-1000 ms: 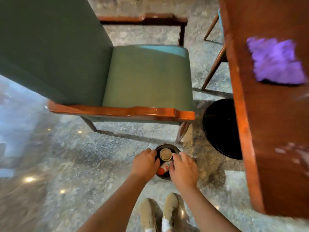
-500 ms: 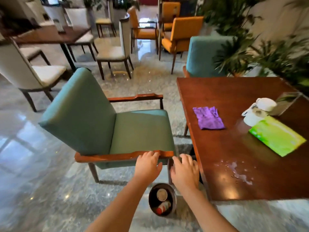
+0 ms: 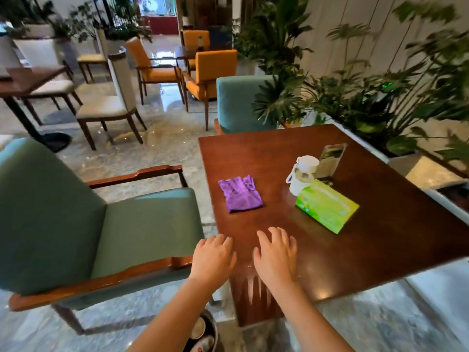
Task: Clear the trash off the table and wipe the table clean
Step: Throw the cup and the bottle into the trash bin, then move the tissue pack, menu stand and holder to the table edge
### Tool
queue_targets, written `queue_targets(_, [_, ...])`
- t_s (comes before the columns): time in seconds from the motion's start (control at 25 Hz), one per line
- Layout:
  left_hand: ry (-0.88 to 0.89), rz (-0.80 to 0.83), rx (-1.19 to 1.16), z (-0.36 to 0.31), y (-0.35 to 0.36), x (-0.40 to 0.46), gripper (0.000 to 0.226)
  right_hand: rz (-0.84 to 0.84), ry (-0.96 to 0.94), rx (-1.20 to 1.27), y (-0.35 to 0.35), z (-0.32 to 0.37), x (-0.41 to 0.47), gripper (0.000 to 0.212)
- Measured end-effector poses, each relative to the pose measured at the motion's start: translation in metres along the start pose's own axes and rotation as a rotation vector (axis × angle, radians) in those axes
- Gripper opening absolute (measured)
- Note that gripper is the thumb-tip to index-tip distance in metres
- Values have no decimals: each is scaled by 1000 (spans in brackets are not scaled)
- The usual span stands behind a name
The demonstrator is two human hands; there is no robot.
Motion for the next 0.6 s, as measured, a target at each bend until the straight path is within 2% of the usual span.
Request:
queue_targets(0.12, [-33, -25, -2, -46, 10, 48, 15, -36, -26, 22, -2, -64, 38, 37])
queue_targets(0.28, [-38, -32, -52, -106, 35, 99, 22, 8, -17, -39, -2, -143, 82, 41])
queue_targets(0.44, [-13, -71, -86, -138, 64, 126, 14, 47, -33, -99, 8, -189, 108, 44])
queue_targets(0.6, [3, -37, -141, -161, 89, 144, 35, 55, -2, -106, 9, -215, 122, 53])
Point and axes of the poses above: each hand's wrist, its own x-axis towards the middle knuckle, its own y-axis out of the palm, z = x × y, the point moved 4 cm from there along x, towards the middle knuckle, and after that the axes turned 1 degree about y, right-handed, at the moved point
